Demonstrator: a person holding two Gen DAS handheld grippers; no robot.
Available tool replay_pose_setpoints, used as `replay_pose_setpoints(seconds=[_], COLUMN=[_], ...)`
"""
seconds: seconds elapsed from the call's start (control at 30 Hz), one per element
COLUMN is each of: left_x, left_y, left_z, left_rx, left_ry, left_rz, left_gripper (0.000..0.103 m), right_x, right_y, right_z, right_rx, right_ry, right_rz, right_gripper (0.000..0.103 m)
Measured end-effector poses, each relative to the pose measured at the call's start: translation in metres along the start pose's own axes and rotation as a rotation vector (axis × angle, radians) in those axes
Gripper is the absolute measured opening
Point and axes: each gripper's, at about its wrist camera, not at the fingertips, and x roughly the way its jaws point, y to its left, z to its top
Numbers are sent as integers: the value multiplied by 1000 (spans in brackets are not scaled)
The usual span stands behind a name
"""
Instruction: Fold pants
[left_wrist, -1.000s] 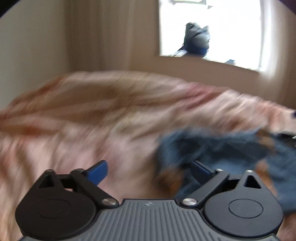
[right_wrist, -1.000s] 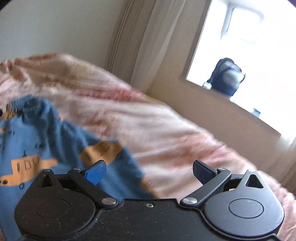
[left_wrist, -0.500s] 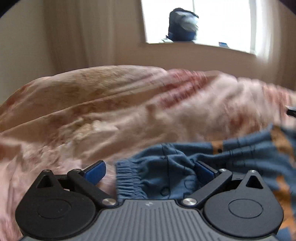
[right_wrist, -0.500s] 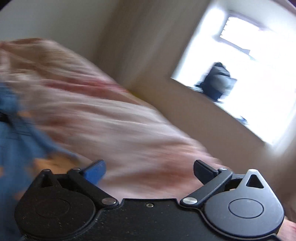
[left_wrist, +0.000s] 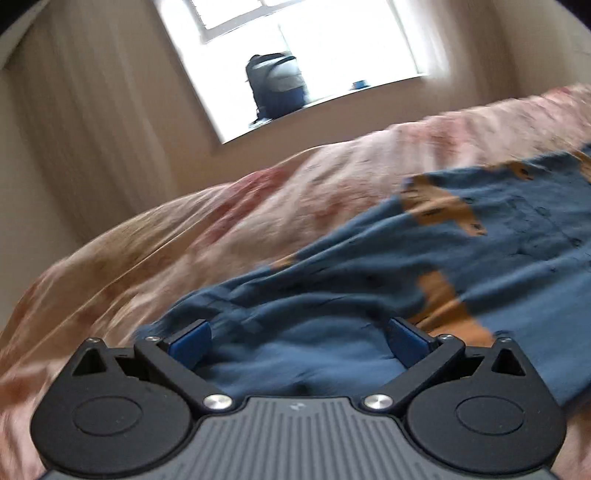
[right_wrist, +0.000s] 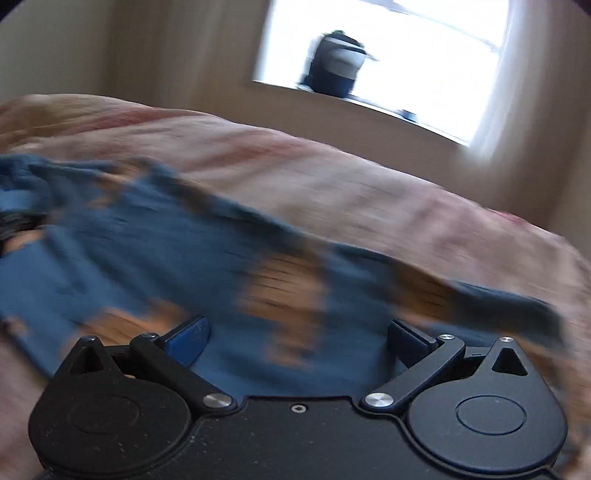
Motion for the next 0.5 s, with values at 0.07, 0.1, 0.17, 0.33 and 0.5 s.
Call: replay_pose_setpoints(seconds=[0.07, 0.1, 0.17, 0.33, 0.5], left_x=[-2, -5, -8, -31, -44], left_y=[10, 12, 12, -19, -102], left_z=[3, 7, 22, 92, 181], left_rx=[-51, -67, -58, 72, 241], left_ry=[43, 60, 80, -5, 15], left_rz=[5, 10, 12, -175, -349], left_gripper=[103, 103, 103, 103, 103], right_x=[-8, -15, -32, -54, -48], right_y=[-36, -58, -95, -141, -162], right_z=[3, 1, -12, -47, -78], right_rx=[144, 250, 459, 766, 896], right_ry=[23, 27, 6, 1, 5], right_rz=[-158, -200, -181, -187, -120], right_gripper=[102, 102, 102, 102, 102])
